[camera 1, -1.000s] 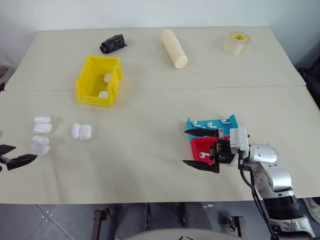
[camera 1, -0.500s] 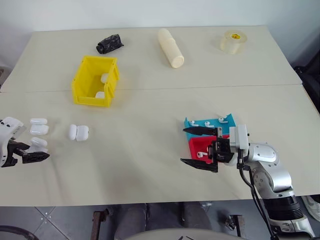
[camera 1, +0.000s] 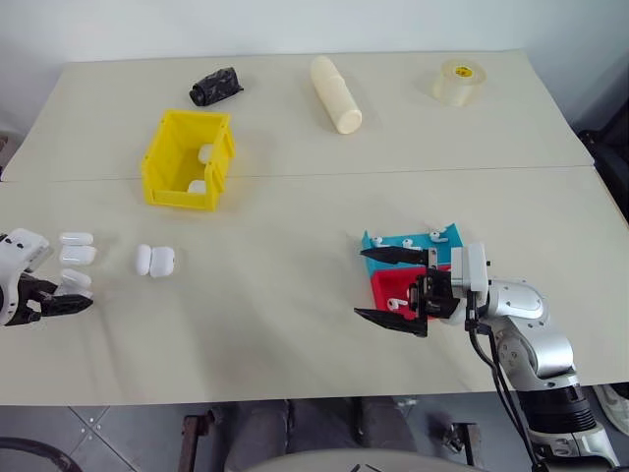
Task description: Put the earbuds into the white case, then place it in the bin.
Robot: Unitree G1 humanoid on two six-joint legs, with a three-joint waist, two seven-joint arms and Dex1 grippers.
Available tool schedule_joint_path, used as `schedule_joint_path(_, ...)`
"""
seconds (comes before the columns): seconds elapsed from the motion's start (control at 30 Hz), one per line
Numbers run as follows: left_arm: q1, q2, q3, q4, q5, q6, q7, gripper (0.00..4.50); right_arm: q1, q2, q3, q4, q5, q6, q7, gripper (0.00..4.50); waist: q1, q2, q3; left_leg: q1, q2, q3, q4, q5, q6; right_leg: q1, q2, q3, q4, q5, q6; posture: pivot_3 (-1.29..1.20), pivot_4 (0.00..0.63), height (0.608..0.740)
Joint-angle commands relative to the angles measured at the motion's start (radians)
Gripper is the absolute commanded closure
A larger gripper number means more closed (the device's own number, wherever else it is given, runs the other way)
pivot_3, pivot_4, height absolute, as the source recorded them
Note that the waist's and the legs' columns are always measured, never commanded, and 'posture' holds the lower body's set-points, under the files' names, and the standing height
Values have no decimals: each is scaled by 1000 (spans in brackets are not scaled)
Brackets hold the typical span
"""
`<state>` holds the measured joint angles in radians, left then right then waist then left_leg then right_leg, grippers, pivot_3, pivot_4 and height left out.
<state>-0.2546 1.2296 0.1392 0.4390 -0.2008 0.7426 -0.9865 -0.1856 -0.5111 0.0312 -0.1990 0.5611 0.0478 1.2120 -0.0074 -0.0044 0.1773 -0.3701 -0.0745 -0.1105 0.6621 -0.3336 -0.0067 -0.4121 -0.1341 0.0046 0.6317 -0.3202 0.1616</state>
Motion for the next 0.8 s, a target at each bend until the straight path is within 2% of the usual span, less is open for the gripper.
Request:
schedule_joint_path(0.03, 19, -9, 23, 15, 2, 11, 9, 1721, -12, 1, -9, -31, 9, -7, -6, 0, 0, 0, 0, 0, 0, 0, 0, 0, 0, 0, 0, 0, 0, 0, 0, 0, 150, 740)
schedule_joint_path(0.17, 58, -17, 94, -5, -38, -6, -12, 1721, -12, 1, -9, -30, 9, -7, -7, 0, 0, 0, 0, 0, 0, 0, 0, 0, 0, 0, 0, 0, 0, 0, 0, 0, 150, 740)
schedule_joint_path(0.3, 183, -42, 273, -89, -116, -92, -66, 1721, -4, 0, -8, -35, 10, -6, -9, 0, -6, 0, 0, 0, 0, 1, 0, 0, 0, -1, 0, 1, 0, 0, 0, 0, 150, 740)
schedule_joint_path(0.43, 366, -144, 522, -285, -200, -254, -163, 1721, 10, 4, -3, -40, 11, -5, -12, 0, -8, -1, 0, -1, 1, 0, 0, -1, 0, 0, -1, 0, -2, 0, -1, 0, 150, 740)
schedule_joint_path(0.47, 389, -171, 556, -319, -199, -301, -157, 1721, 13, 5, -3, -43, 11, -5, -14, 0, -7, -1, 0, -1, 1, 0, 0, -1, 0, 0, -1, 0, -3, 1, -1, 0, 150, 740)
schedule_joint_path(0.53, 431, -217, 607, -428, -244, -286, -160, 1721, 15, 0, -12, -50, 20, 4, -19, 0, -4, -1, 0, -1, 1, 0, 0, -1, 0, 0, -1, 0, -5, 1, -1, 0, 150, 740)
schedule_joint_path(0.67, 437, -315, 604, -648, -345, -311, -157, 1721, 32, -36, -43, -37, 28, 8, 0, 0, 8, -1, 0, 0, 1, 1, 1, -1, 0, 1, -1, 0, -6, 1, -1, 0, 150, 740)
schedule_joint_path(0.8, 336, -470, 416, -895, -460, -282, -42, 1721, 99, -109, -118, -62, 41, 18, 4, 0, 29, 0, 0, 0, 0, 0, 3, -2, 1, 3, -2, 0, -6, 2, -2, 0, 150, 740)
